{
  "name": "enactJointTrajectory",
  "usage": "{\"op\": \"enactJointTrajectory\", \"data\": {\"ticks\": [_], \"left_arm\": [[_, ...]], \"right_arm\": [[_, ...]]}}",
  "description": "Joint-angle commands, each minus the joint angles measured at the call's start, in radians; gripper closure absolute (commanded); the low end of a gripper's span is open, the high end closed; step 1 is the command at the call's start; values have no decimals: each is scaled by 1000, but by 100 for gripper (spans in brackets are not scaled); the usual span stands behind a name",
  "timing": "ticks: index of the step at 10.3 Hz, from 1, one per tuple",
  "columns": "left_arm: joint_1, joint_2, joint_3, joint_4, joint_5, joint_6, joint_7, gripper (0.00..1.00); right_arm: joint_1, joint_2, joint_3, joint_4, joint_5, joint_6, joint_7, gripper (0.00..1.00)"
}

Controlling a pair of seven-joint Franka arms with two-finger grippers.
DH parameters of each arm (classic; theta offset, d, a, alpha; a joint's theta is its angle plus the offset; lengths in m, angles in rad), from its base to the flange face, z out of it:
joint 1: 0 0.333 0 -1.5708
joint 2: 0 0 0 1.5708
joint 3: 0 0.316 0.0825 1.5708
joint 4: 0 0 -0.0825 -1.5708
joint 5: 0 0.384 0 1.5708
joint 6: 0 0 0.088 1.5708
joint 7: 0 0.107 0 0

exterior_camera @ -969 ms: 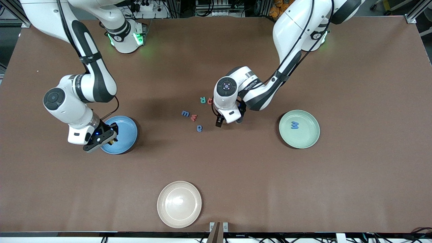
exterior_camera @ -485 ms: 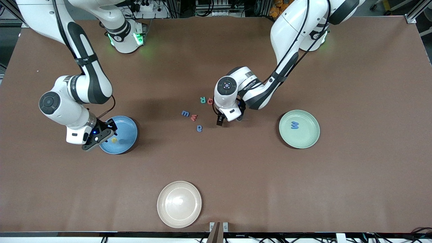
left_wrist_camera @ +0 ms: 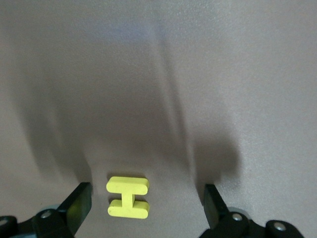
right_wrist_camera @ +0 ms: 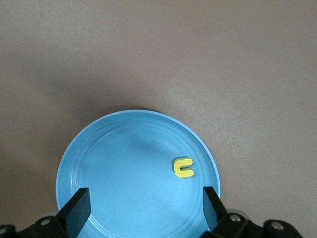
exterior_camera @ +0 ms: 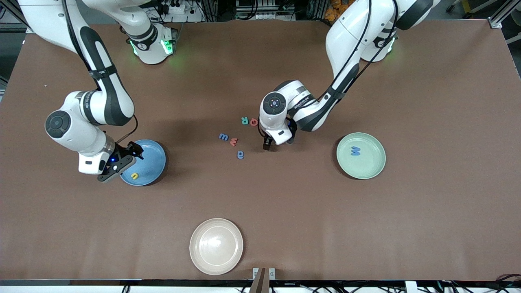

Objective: Sort upper and lower case letters into plates
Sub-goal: 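Lower the left gripper onto the yellow H and grasp it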

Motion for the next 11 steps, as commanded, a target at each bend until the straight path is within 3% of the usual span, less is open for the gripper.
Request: {"op": "enactJointTrajectory", "data": {"ticks": [1,3,4,7,11], "left_arm": [[-21,-16,14,-41,40,42,-32,0],[-15,-16,10,-61,179,73,-151,0],[-15,-16,10,-66,195,75,-157,0],[-9,-20,7,-55,183,73,-161,0],[-7,-27,5,-52,181,73,-188,0]], "right_arm": [[-11,-4,11,32,-10,-19,-18,0],[-9,-9,12,34,-10,-19,-19,0],[-8,-15,15,35,-10,-25,-25,0],[-3,-17,18,135,-9,-196,-28,0],[18,-14,18,149,-7,-223,-11,0]]}}
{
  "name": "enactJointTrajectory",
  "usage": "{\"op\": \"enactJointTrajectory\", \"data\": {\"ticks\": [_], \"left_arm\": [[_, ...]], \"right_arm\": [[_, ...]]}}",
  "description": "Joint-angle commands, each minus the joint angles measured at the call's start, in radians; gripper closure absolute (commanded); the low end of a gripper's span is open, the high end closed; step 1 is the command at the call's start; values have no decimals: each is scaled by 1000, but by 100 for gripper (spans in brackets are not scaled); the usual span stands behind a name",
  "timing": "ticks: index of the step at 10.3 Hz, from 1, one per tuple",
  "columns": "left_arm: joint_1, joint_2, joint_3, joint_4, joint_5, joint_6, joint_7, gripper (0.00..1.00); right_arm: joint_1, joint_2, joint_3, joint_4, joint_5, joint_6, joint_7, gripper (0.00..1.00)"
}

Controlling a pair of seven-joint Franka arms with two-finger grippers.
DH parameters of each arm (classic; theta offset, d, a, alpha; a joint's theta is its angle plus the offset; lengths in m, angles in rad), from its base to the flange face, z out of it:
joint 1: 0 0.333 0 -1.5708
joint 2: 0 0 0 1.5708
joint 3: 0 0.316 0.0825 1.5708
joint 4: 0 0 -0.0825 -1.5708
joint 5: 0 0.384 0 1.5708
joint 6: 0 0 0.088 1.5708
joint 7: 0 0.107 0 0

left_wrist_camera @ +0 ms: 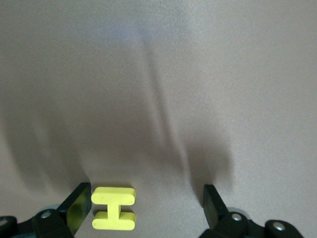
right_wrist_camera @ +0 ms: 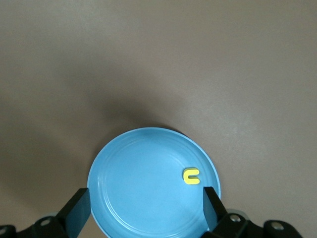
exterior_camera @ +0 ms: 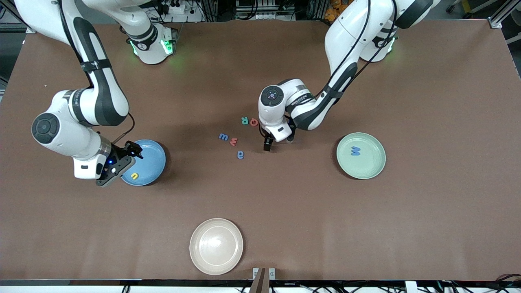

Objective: Sort upper and lower case letters into plates
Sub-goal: 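Lower the left gripper onto the yellow H and grasp it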

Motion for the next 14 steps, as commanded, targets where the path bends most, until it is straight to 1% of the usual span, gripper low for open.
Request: {"op": "enactJointTrajectory", "data": {"ticks": [1,6,7,8,9,10,11,12,13,14], "left_arm": [[-4,-18,3,-4,21,11,-51,0],[-16,-17,3,-4,21,11,-65,0],[-16,-17,3,-5,22,11,-62,6],[-16,-15,3,-7,24,11,-54,13],[-17,-15,3,-7,25,11,-51,27],[-18,-15,3,-7,27,11,-50,34],[-18,-15,3,-7,31,11,-50,45],[-16,-15,3,-7,31,11,-48,54],[-17,-15,3,-7,31,11,-42,58],[-16,-15,3,-7,31,11,-42,74]], "right_arm": [[14,-3,2,2,-7,-16,7,0],[13,-3,2,2,-7,-16,8,0],[14,-3,2,2,-6,-16,10,0],[20,-3,2,2,-4,-16,10,0],[30,0,2,2,-3,-16,8,0],[36,1,3,2,-3,-16,8,0],[56,1,3,2,-3,-16,10,0],[63,1,3,2,-1,-16,8,0],[73,1,3,1,-1,-18,7,0],[85,0,3,1,-1,-37,7,0]]}}
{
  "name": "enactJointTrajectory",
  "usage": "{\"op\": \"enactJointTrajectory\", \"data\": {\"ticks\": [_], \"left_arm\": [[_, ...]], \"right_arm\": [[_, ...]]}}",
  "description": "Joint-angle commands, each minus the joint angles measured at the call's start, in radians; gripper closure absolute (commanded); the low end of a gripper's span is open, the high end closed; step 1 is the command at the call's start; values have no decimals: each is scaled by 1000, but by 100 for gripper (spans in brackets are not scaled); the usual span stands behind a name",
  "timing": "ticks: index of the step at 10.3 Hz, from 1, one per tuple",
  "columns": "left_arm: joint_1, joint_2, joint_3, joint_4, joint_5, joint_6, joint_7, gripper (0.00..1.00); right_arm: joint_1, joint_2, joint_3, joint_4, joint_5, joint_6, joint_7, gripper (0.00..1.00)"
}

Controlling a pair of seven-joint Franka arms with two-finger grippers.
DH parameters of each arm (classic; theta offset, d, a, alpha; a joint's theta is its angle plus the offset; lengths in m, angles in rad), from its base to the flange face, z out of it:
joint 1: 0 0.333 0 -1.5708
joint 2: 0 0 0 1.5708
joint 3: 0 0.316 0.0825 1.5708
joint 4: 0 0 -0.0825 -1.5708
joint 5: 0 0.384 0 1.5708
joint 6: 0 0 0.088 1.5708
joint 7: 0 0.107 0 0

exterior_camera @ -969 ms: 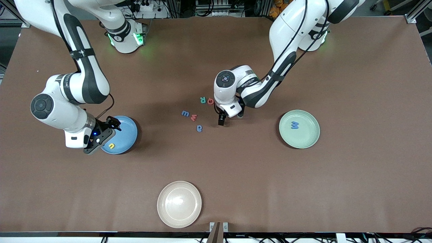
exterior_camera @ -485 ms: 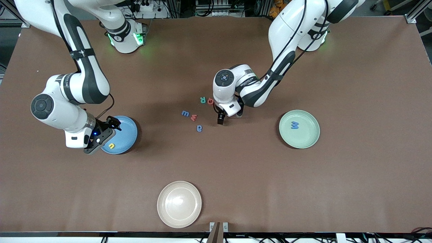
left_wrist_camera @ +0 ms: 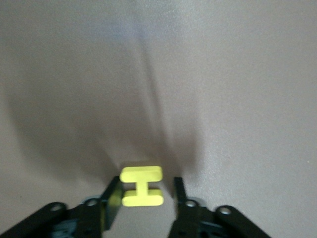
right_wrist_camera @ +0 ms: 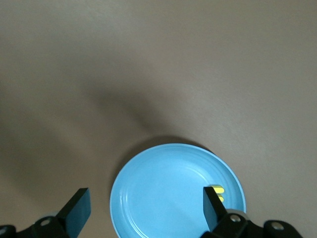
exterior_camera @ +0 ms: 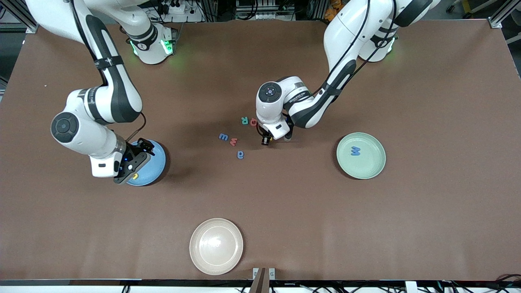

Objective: Sort upper and lower case letters into plates
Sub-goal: 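Carry the H to the green plate while the right gripper reaches the E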

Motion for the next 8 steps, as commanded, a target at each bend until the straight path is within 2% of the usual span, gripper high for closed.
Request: {"op": "enactJointTrajectory", "data": {"ticks": [1,3,4,7,8], "left_arm": [[-1,-1,8,-12,32,7,-11,86],[5,-1,6,-10,30,7,4,93],[9,-3,6,-9,26,5,27,100],[34,-12,2,4,-2,-31,99,100],[45,-12,2,34,-52,-79,154,100]], "right_arm": [[12,-4,-1,3,0,-37,5,0],[15,-1,-1,2,0,-37,8,0],[29,-1,1,2,2,-37,40,0],[121,-1,1,3,5,-31,135,0],[164,-1,1,3,5,-25,163,0]]}}
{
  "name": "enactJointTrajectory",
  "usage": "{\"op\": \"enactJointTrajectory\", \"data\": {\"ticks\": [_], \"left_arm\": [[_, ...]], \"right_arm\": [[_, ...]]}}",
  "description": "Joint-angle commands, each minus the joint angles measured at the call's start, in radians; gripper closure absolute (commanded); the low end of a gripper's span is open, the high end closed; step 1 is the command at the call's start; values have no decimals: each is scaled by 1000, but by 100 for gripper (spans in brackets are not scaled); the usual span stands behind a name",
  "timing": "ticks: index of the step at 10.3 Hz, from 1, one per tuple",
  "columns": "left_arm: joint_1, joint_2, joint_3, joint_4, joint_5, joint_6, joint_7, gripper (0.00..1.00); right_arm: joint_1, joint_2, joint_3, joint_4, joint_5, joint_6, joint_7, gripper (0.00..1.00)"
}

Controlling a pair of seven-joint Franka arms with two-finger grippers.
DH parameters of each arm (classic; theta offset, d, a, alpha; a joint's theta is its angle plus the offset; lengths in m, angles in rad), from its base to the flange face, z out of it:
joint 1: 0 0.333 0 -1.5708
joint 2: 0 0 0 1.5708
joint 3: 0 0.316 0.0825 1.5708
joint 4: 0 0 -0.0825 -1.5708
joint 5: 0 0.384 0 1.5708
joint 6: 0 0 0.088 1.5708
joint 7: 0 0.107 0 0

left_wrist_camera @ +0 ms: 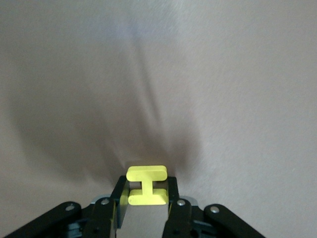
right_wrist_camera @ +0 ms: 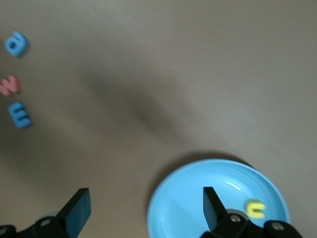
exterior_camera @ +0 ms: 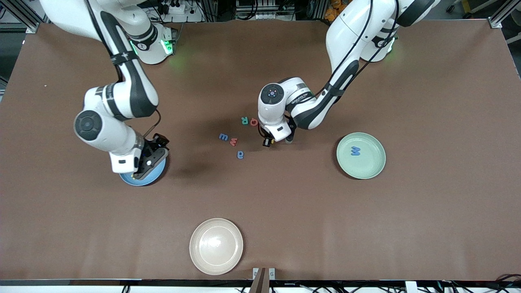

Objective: Sort upper and lower case letters into plates
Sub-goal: 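Carry the H to the green plate while the right gripper reaches the E, then release the H in the green plate while the right gripper grasps the E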

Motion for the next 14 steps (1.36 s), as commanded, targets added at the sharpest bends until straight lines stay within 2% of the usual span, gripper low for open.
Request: {"op": "enactJointTrajectory", "data": {"ticks": [1,3,5,7,10,12,14], "left_arm": [[35,-15,0,46,-84,-114,156,100],[105,-42,0,38,-136,-179,325,100],[139,-56,0,36,-138,-202,382,100],[196,-96,0,36,-141,-313,575,100],[329,-168,0,-4,-141,-462,929,100],[439,-220,0,-76,-136,-469,1158,100],[466,-223,2,-142,-101,-422,1189,100]], "right_arm": [[75,-2,-2,5,3,5,54,0],[146,6,-2,21,0,18,52,0],[206,52,-4,62,-11,20,49,0],[279,85,-6,62,-28,32,56,0],[348,132,-6,-19,-34,175,113,0],[375,132,-6,-62,-36,212,134,0],[385,132,-6,-123,-69,293,132,0]]}}
